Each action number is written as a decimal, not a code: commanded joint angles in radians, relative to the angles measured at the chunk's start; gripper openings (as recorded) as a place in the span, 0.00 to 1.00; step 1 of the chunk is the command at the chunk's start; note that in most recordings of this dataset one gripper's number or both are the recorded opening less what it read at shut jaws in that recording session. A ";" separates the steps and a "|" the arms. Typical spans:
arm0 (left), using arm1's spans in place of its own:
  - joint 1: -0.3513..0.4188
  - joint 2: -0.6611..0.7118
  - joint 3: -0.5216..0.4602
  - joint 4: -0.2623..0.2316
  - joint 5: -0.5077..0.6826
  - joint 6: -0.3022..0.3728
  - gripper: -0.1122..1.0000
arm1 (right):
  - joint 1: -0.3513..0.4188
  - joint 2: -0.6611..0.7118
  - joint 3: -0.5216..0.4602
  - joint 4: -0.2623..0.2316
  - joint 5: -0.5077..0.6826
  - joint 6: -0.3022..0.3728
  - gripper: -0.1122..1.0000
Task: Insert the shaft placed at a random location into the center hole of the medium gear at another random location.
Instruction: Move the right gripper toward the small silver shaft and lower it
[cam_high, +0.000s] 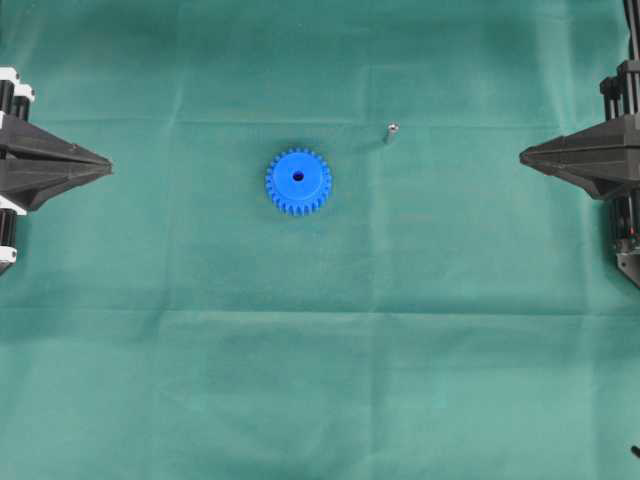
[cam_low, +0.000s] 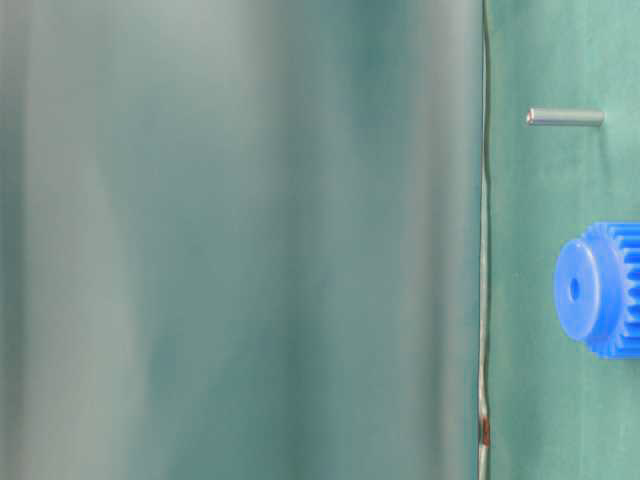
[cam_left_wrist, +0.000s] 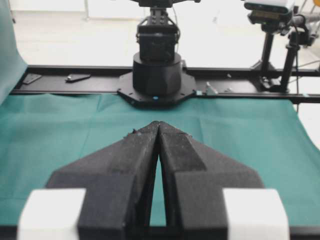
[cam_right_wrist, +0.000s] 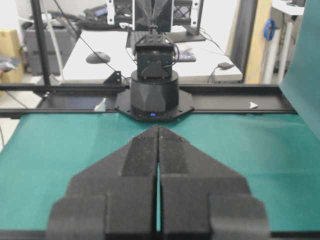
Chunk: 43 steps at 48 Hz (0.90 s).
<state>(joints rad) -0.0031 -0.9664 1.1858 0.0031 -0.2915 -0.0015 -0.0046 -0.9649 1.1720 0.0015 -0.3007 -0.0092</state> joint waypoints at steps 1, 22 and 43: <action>-0.015 0.014 -0.034 0.012 0.014 -0.005 0.10 | -0.003 0.014 -0.008 -0.003 0.005 -0.005 0.11; -0.018 0.006 -0.035 0.011 0.020 -0.005 0.10 | -0.083 0.100 -0.005 0.000 -0.005 0.000 0.11; -0.017 0.006 -0.034 0.011 0.023 -0.005 0.10 | -0.189 0.480 -0.037 0.000 -0.130 -0.006 0.74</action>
<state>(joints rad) -0.0184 -0.9649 1.1781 0.0107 -0.2654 -0.0046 -0.1764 -0.5522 1.1720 0.0015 -0.4004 -0.0092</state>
